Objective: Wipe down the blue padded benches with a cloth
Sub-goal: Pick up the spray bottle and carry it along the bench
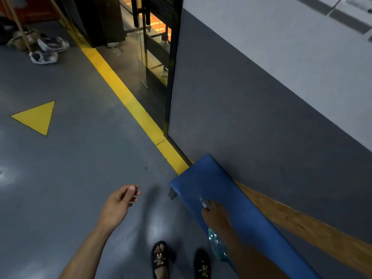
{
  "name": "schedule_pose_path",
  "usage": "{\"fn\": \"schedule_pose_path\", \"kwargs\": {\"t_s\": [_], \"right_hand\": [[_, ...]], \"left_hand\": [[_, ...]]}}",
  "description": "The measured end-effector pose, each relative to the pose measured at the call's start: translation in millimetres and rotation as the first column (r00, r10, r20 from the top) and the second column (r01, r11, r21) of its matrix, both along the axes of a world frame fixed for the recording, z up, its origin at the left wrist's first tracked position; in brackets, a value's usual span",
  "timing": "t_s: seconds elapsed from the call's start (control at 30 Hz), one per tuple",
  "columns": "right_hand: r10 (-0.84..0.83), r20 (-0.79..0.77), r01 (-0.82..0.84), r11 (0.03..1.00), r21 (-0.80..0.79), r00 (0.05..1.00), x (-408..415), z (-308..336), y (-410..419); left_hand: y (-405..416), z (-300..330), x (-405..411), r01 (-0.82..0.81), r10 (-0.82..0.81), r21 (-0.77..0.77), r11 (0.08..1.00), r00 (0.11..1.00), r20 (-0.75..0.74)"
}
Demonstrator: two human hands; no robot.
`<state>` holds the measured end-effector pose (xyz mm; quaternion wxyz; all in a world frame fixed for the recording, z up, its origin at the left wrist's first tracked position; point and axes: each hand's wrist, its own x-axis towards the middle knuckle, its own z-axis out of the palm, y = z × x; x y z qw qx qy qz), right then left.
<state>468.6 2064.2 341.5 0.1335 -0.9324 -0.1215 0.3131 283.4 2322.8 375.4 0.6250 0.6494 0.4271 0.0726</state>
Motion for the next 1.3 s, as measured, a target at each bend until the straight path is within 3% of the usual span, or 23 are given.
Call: {"fn": "schedule_pose_path", "kwargs": {"t_s": [0.1, 0.2, 0.3, 0.37, 0.53, 0.63, 0.73, 0.83, 0.93, 1.07, 1.3], "right_hand": [[-0.008, 0.181, -0.005, 0.997, 0.072, 0.984, -15, -7, 1], [-0.049, 0.067, 0.045, 0.997, 0.07, 0.997, -28, -11, -15], [-0.116, 0.007, 0.112, 0.969, 0.22, 0.993, -38, -7, -45], [-0.262, 0.028, 0.233, 0.897, 0.376, 0.965, -42, -3, -73], [-0.453, 0.034, 0.37, 0.767, 0.524, 0.891, -59, 7, -176], [-0.627, -0.072, 0.515, 0.561, 0.648, 0.775, -86, 39, -247], [-0.75, -0.135, 0.57, 0.36, 0.739, 0.648, -124, 72, -326], [-0.808, -0.155, 0.559, 0.241, 0.794, 0.568, -171, 105, -411], [-0.84, -0.116, 0.533, 0.223, 0.816, 0.53, -222, 134, -494], [-0.884, -0.163, 0.509, 0.095, 0.855, 0.438, -292, 162, -594], [-0.936, -0.181, 0.405, -0.046, 0.913, 0.303, -386, 212, -732]], "left_hand": [[0, -3, -4, 0.01, -0.01, -0.003, 1.0, 1.0, 0.0], [-6, -2, -3, 0.016, -0.015, -0.012, 1.0, 1.0, 0.017], [-20, 3, 11, 0.054, -0.053, -0.021, 0.998, 0.998, 0.039], [-37, 9, 28, 0.105, -0.103, -0.026, 0.994, 0.992, 0.067], [-118, 30, 84, 0.284, -0.277, -0.014, 0.959, 0.945, 0.171], [-192, 49, 112, 0.425, -0.415, 0.009, 0.905, 0.877, 0.244], [-282, 79, 128, 0.555, -0.543, 0.059, 0.83, 0.778, 0.316], [-386, 121, 126, 0.652, -0.643, 0.136, 0.746, 0.651, 0.404], [-492, 163, 104, 0.73, -0.719, 0.207, 0.651, 0.506, 0.477], [-629, 202, 56, 0.83, -0.827, 0.309, 0.465, 0.282, 0.486], [-837, 231, -14, 0.889, -0.933, 0.456, 0.051, -0.121, 0.339]]}}
